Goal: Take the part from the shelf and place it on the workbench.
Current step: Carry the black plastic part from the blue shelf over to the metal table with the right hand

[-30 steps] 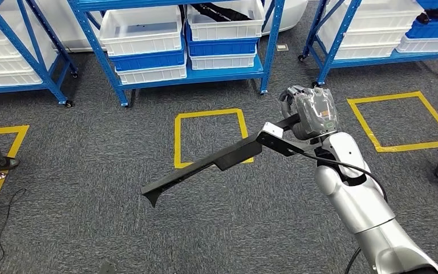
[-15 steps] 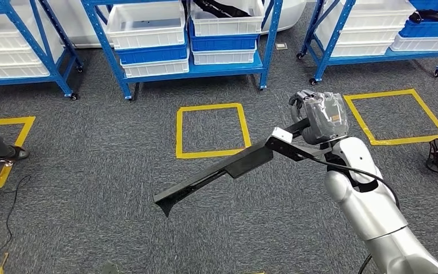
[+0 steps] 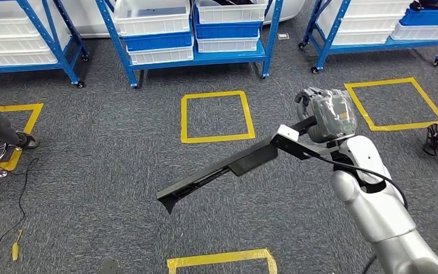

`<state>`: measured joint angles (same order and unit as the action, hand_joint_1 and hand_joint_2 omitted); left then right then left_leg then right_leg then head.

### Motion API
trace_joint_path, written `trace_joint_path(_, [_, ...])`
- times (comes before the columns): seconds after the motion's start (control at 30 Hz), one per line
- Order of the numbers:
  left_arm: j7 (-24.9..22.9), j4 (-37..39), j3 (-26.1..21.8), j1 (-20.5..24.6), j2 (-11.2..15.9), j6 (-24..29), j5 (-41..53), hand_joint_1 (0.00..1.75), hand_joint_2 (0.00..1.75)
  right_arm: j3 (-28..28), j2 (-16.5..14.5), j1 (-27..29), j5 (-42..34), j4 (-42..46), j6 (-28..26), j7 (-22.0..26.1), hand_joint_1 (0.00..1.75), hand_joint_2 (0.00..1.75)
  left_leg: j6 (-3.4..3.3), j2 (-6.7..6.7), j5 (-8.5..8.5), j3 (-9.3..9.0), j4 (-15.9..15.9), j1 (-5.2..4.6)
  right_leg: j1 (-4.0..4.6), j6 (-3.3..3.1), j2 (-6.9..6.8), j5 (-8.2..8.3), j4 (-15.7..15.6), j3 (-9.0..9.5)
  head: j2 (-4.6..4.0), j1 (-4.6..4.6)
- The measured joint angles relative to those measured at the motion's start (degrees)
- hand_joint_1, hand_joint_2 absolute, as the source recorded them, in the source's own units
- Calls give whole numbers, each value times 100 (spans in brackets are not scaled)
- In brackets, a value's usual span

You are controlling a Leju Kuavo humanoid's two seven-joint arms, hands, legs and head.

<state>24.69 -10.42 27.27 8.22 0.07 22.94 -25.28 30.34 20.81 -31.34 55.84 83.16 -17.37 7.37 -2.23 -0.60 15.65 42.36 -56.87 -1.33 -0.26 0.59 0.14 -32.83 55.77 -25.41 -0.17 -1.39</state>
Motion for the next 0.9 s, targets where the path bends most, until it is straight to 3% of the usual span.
trace_joint_path(0.07, [2,-2,1,-23,14,9,1,0,175,8,-19,40,34,21,-1,-1,175,175,53,-2,-30,41,17,34,-69,-85,-58,69,-33,-48,0,-10])
trace_joint_path(0.13, [5,-1,1,-54,21,17,1,0,175,15,-38,72,54,56,-1,-2,175,175,147,8,358,178,-352,98,-128,-191,-139,169,-36,-71,0,-22])
trace_joint_path(0.2, [8,-1,1,-65,14,19,3,0,175,16,-55,83,60,100,-1,-3,175,175,259,20,895,417,-1157,159,-117,-232,-214,240,-29,-116,0,-32])
trace_joint_path(0.23, [9,-1,1,-67,14,19,3,0,175,17,-59,92,61,111,-1,-4,175,175,301,27,1041,508,-1528,188,-116,-225,-251,263,-24,-142,0,-32])
trace_joint_path(0.27, [9,-1,1,-70,14,18,4,0,175,18,-61,105,63,115,-1,-5,175,175,332,38,1074,508,-1716,215,-117,-218,-291,277,-20,-159,0,-34])
trace_joint_path(0.3, [7,-1,1,-72,15,18,5,0,175,19,-62,119,67,117,0,-6,175,175,350,61,1017,394,-1677,239,-118,-212,-332,285,-17,-167,0,-34])
trace_joint_path(0.33, [5,-1,1,-73,17,19,7,0,175,18,-63,128,73,120,1,-7,175,175,351,107,899,170,-1404,255,-120,-208,-373,287,-15,-164,0,-35])
trace_joint_path(0.4, [0,-3,1,-64,26,21,8,0,175,16,-67,128,88,139,1,-7,175,175,299,318,710,-358,-632,229,-93,-178,-450,273,-13,-157,0,-34])
trace_joint_path(0.43, [-1,-4,1,-57,30,23,8,0,175,15,-68,124,95,149,3,-7,175,175,257,406,677,-517,-370,196,-69,-150,-491,270,-14,-158,0,-26])
trace_joint_path(0.5, [-3,-5,1,-45,35,28,8,0,175,13,-75,115,100,163,16,-7,175,175,170,439,702,-589,-193,123,-27,-84,-591,269,-31,-168,0,-12])
trace_joint_path(0.53, [-4,-5,0,-43,36,31,8,0,175,13,-82,112,101,170,26,-7,175,175,127,383,691,-588,-154,116,-10,-44,-638,263,-44,-157,0,-8])
trace_joint_path(0.6, [-8,-8,0,-36,27,38,11,0,175,6,-96,99,104,185,45,-5,175,175,28,267,638,-624,-34,131,-12,-6,-500,162,70,-220,0,-2])
trace_joint_path(0.63, [-8,-9,0,-25,21,43,13,0,175,2,-96,90,105,192,55,-4,175,175,-17,204,603,-640,24,144,-18,-19,-354,37,301,-338,0,5])
trace_joint_path(0.7, [-8,-11,-1,-3,13,50,17,0,175,-1,-78,95,106,197,73,-2,175,175,-66,66,566,-623,58,154,-56,-81,-95,-284,1083,-756,0,18])
trace_joint_path(0.77, [-10,-11,-1,-8,3,56,15,0,175,0,-57,136,100,193,84,13,175,175,-68,-93,551,-603,56,154,-86,-51,-39,-417,1677,-1111,0,26])
trace_joint_path(0.8, [-13,-11,-1,-15,-4,61,12,0,175,1,-53,150,90,190,86,32,175,175,-59,-174,542,-599,49,158,-106,10,-32,-335,1656,-1141,0,27])
trace_joint_path(0.83, [-16,-11,-1,-22,-12,66,8,0,175,2,-52,151,74,188,88,54,175,175,-45,-252,535,-595,37,165,-134,87,-19,-167,1403,-1054,0,29])
trace_joint_path(0.9, [-19,-11,-1,-23,-19,83,-4,0,175,4,-55,121,37,180,92,97,175,175,13,-394,537,-551,-35,165,-200,214,108,207,637,-746,0,36])
